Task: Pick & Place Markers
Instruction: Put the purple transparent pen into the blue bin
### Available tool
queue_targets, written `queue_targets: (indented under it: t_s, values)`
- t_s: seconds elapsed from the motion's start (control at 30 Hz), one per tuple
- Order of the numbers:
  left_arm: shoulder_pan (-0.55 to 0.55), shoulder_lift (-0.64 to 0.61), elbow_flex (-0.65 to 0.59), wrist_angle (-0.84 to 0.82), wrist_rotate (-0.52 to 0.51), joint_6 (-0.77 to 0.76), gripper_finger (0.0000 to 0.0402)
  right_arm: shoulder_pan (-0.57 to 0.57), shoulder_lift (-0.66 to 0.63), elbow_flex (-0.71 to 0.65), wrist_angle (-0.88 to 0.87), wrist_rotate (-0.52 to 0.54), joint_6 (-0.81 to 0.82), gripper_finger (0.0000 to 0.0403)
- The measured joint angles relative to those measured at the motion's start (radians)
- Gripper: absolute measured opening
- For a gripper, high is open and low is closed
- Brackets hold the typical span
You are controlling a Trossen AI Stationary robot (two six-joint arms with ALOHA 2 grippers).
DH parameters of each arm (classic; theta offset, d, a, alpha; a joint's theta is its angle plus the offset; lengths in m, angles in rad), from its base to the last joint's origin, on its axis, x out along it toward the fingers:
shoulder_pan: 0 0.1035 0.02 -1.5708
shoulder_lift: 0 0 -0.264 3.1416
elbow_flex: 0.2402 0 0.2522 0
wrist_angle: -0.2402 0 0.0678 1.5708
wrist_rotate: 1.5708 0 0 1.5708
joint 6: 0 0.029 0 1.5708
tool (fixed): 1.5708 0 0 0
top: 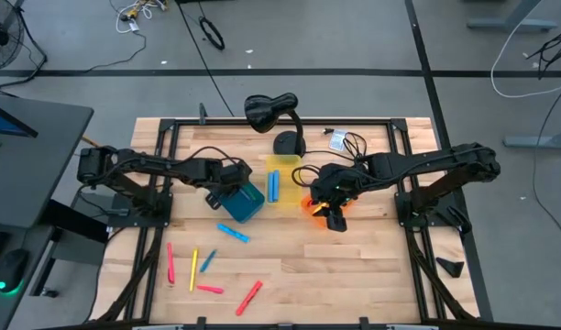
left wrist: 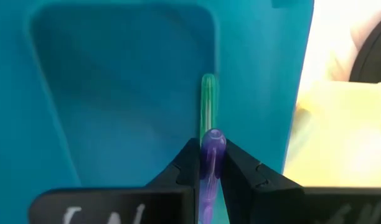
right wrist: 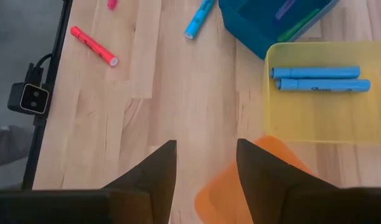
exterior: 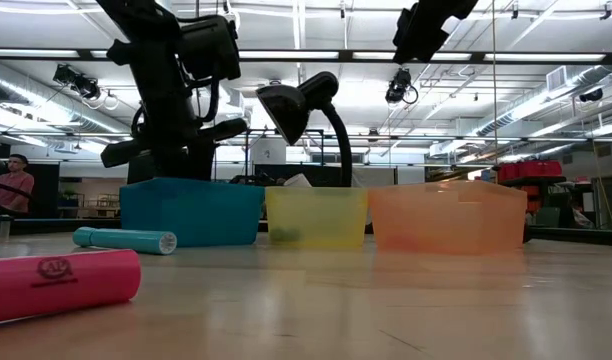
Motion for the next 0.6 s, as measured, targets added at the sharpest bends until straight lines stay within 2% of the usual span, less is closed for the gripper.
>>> queue_targets:
  t_s: [0.6]
  values:
    - [0.035,0.052,0.0,0.028,0.048,0.044,0.0051,0.0,0.001,0.0,0.037,0.0,0.017,0.0166]
